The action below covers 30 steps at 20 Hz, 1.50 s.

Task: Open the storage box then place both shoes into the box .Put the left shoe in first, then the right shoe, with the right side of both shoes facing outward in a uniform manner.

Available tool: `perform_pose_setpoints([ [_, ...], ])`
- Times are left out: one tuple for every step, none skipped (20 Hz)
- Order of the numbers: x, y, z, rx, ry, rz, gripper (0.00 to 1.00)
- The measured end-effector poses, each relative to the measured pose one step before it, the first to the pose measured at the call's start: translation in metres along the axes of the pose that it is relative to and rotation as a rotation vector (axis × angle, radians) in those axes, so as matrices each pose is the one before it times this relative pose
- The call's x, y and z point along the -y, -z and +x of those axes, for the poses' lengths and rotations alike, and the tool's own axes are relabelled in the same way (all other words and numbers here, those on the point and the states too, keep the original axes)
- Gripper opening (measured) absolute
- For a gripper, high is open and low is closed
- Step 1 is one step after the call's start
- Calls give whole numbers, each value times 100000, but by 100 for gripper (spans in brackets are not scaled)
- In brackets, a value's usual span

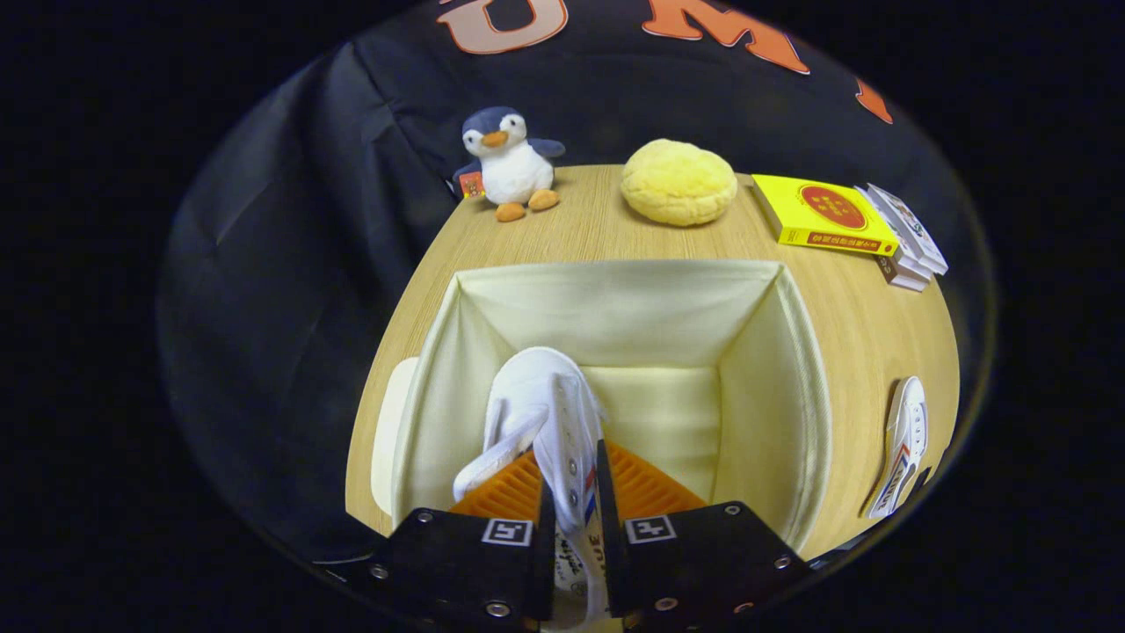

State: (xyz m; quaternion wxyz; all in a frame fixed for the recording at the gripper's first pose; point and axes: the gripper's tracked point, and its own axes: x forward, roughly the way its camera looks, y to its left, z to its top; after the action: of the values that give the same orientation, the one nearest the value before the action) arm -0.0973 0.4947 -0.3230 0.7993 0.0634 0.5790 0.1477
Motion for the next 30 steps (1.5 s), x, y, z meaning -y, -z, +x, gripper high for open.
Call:
perform_pose_setpoints([
  [-960, 152, -559, 142, -4319, 480, 34],
  [-617, -261, -583, 787, -3241, -868, 37],
  [-226, -132, -387, 858, -1858, -1617, 43],
  [122, -60, -550, 1153, -1255, -2010, 46],
  [289, 54, -902, 1383, -1127, -1666, 52],
  [506, 52, -924, 1648, -839, -1118, 54],
  [560, -21, -1088, 1965, -526, -1054, 58],
  [814, -109, -988, 2275, -226, -1252, 61],
  [821, -63, -1119, 2358, -191, -1402, 65],
  [904, -103, -1078, 2704, -591, -1510, 67],
  [1187, -1, -1108, 2793, 125, -1553, 70],
  [1632, 11, -1090, 2649, 1471, -1137, 72],
  [2120, 84, -1286, 3071, 2139, -804, 76],
  [1900, -63, -977, 2836, 2079, -92, 77],
  [1814, 30, -961, 2597, 2484, 257, 78],
  [2256, 51, -756, 2461, 3336, 847, 78],
  [2543, 189, -516, 1959, 3626, 621, 79],
  [2610, 292, -362, 1380, 4298, 208, 79],
  [2739, 647, -281, 526, 5023, -99, 79],
  [2610, 856, -132, -544, 4579, 247, 79],
  [2322, 956, 18, -875, 3796, 588, 79],
  [2146, 971, 70, -1067, 3479, 1187, 79],
  [2198, 1095, 255, -1138, 3422, 742, 79],
  [2233, 1140, 175, -1196, 3773, 363, 79],
  [1979, 1256, 296, -1600, 3707, -205, 79],
  [1663, 1136, 276, -1194, 2844, -548, 79],
  [1262, 1172, 397, -1480, 2219, -1106, 79],
  [852, 1179, 318, -1680, 886, -1022, 79],
  [530, 895, 352, -1397, 206, -735, 79],
  [354, 780, 307, -1193, 142, -601, 79],
])
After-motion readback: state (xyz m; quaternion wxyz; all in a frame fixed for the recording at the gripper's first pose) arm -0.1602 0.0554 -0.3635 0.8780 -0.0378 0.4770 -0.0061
